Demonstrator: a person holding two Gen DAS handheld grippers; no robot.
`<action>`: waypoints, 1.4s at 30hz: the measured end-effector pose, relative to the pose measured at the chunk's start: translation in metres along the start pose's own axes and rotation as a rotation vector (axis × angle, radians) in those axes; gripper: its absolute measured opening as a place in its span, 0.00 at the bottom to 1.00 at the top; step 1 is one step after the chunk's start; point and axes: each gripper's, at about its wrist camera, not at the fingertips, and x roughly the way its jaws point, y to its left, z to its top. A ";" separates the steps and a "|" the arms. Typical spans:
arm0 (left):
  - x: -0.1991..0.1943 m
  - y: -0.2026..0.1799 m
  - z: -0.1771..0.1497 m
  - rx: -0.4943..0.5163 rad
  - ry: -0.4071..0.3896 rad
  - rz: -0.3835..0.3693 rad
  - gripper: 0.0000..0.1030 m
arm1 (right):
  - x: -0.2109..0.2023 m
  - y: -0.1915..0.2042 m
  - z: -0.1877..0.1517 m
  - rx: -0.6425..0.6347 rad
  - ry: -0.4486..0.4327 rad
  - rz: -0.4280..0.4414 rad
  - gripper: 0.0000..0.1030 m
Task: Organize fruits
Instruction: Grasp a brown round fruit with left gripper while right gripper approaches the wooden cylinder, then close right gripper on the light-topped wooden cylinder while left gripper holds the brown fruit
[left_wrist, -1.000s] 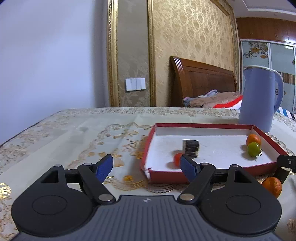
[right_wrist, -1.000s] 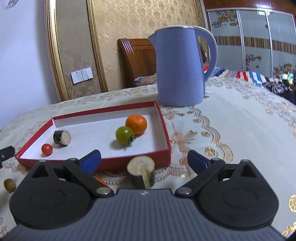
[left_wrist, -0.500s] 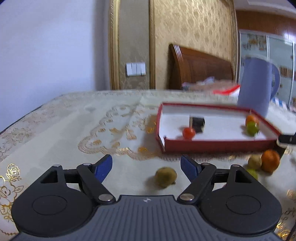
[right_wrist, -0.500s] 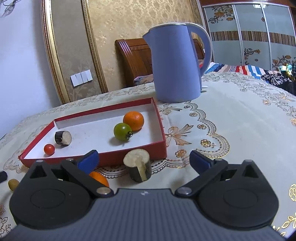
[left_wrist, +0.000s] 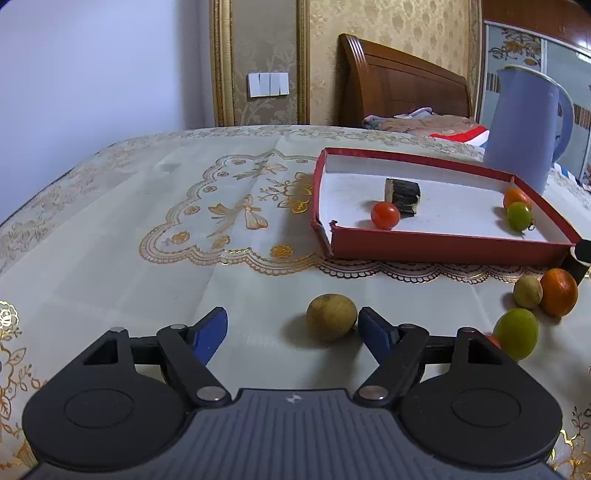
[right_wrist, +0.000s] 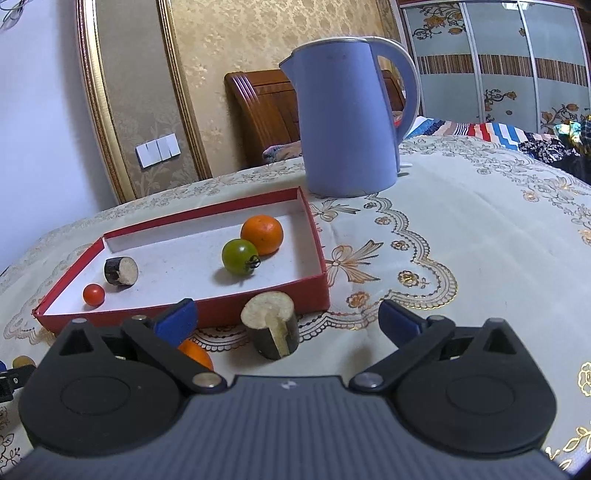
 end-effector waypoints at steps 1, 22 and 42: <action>0.000 -0.002 0.000 0.009 -0.002 -0.004 0.65 | 0.000 0.000 0.000 0.001 0.002 0.000 1.00; 0.004 -0.039 0.008 0.075 -0.011 -0.062 0.27 | -0.017 -0.018 -0.001 0.028 -0.031 -0.003 1.00; 0.008 -0.047 0.007 0.074 -0.008 -0.112 0.27 | -0.011 -0.010 -0.005 -0.145 0.071 -0.013 0.87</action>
